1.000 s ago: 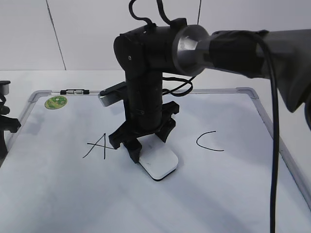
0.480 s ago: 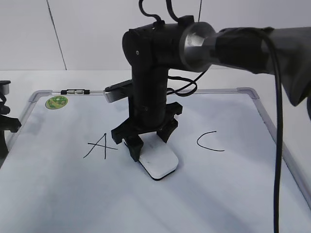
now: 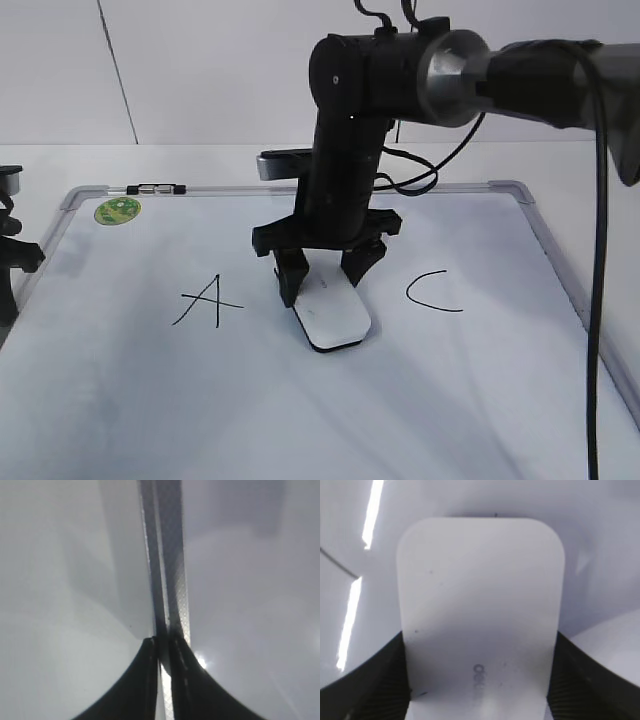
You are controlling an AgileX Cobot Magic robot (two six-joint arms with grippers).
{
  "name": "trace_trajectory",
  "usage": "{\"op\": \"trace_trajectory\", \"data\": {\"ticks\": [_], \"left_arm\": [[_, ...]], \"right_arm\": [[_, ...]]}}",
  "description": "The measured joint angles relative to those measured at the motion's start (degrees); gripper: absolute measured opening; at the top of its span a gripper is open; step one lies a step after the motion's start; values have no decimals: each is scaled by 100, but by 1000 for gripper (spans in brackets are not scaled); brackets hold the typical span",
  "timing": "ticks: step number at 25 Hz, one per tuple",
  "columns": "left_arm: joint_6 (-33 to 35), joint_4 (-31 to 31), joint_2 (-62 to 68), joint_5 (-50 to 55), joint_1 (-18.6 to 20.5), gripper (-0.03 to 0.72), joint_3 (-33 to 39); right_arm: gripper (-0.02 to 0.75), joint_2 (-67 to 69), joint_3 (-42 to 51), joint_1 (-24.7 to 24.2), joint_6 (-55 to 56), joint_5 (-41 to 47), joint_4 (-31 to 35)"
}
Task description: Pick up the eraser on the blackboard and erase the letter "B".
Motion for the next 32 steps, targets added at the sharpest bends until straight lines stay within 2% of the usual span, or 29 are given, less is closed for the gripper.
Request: {"op": "trace_trajectory", "data": {"ticks": [12, 24, 32], "left_arm": [[0, -10, 0, 0, 0, 28, 0], [0, -10, 0, 0, 0, 28, 0], [0, 11, 0, 0, 0, 28, 0]], "right_arm": [[523, 300, -759, -425, 243, 67, -619], [523, 524, -1023, -391, 241, 300, -639], [523, 536, -1048, -31, 176, 273, -1055]]}}
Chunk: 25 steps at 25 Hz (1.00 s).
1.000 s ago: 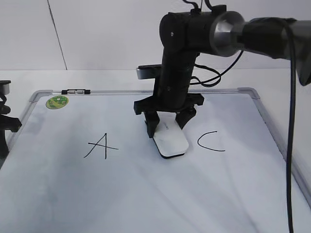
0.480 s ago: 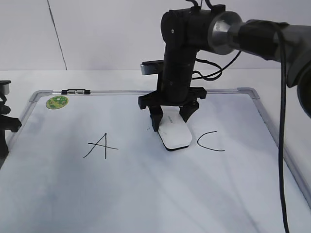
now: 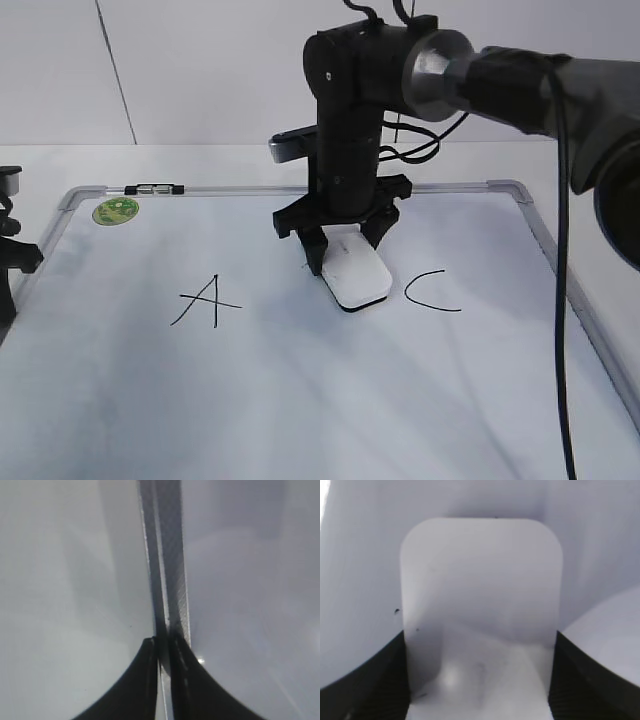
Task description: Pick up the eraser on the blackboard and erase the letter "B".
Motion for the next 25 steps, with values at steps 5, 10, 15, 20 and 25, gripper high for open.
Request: {"op": "trace_trajectory", "data": {"ticks": [5, 10, 15, 20, 25], "left_arm": [[0, 0, 0, 0, 0, 28, 0], [0, 0, 0, 0, 0, 28, 0], [0, 11, 0, 14, 0, 29, 0], [0, 31, 0, 19, 0, 29, 0], [0, 43, 0, 27, 0, 29, 0]], "right_arm": [[523, 21, -9, 265, -79, -197, -120], [523, 35, -9, 452, -114, -336, -120], [523, 45, -13, 621, -124, -397, -120], [523, 40, -13, 768, -124, -443, -110], [523, 40, -13, 776, -124, -456, -121]]}}
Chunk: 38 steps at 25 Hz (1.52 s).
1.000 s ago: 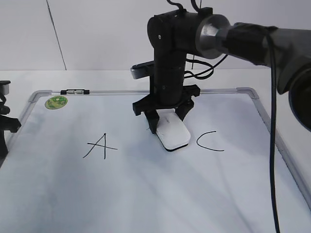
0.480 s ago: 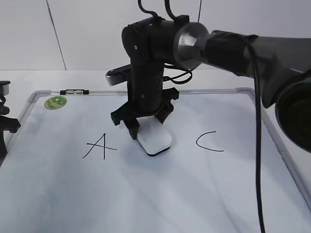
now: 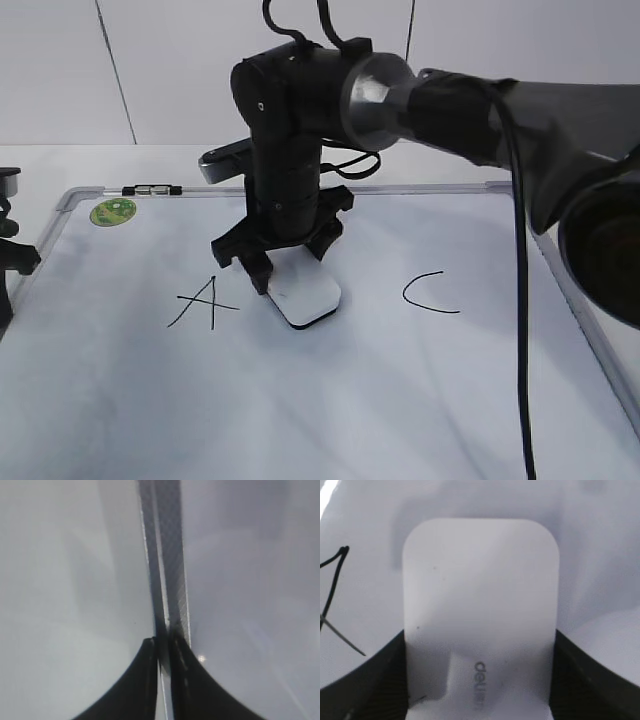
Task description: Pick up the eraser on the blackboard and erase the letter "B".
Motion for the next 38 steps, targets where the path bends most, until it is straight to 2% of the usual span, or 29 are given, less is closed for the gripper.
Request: {"op": "trace_trajectory", "data": {"ticks": [4, 11, 16, 25, 32, 38], "left_arm": [[0, 0, 0, 0, 0, 29, 0], [0, -10, 0, 0, 0, 29, 0], [0, -20, 0, -10, 0, 29, 0], [0, -20, 0, -10, 0, 29, 0], [0, -20, 0, 13, 0, 29, -9], [0, -20, 0, 22, 0, 29, -9]], "right_arm": [[522, 0, 0, -119, -22, 0, 133], [522, 0, 0, -701, -24, -36, 892], [522, 0, -9, -1142, -1, -95, 982], [522, -112, 2, -1215, 11, -146, 924], [522, -302, 158, -1275, 21, -70, 168], [522, -723, 219, -1403, 21, -43, -66]]}}
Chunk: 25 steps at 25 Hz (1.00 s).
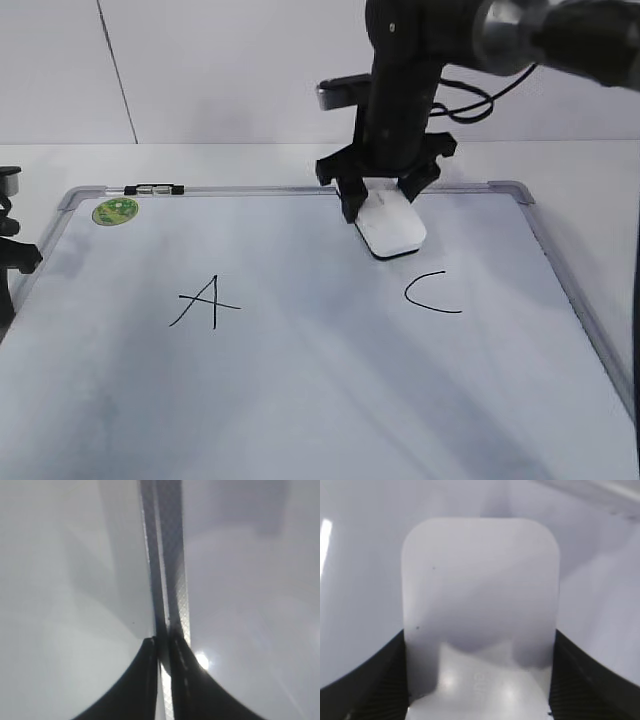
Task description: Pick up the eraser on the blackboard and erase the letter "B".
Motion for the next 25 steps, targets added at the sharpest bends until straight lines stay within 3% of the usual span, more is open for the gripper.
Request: {"op": "trace_trajectory", "data": {"ticks": [5, 18, 25], "left_arm": [[0, 0, 0, 0, 0, 29, 0], [0, -62, 0, 12, 0, 29, 0], [0, -85, 0, 12, 0, 29, 0]], "right_arm": [[522, -632, 346, -180, 0, 0, -23], [522, -2837, 2547, -875, 376, 12, -321], [522, -3230, 3605, -942, 493, 22, -512]]}}
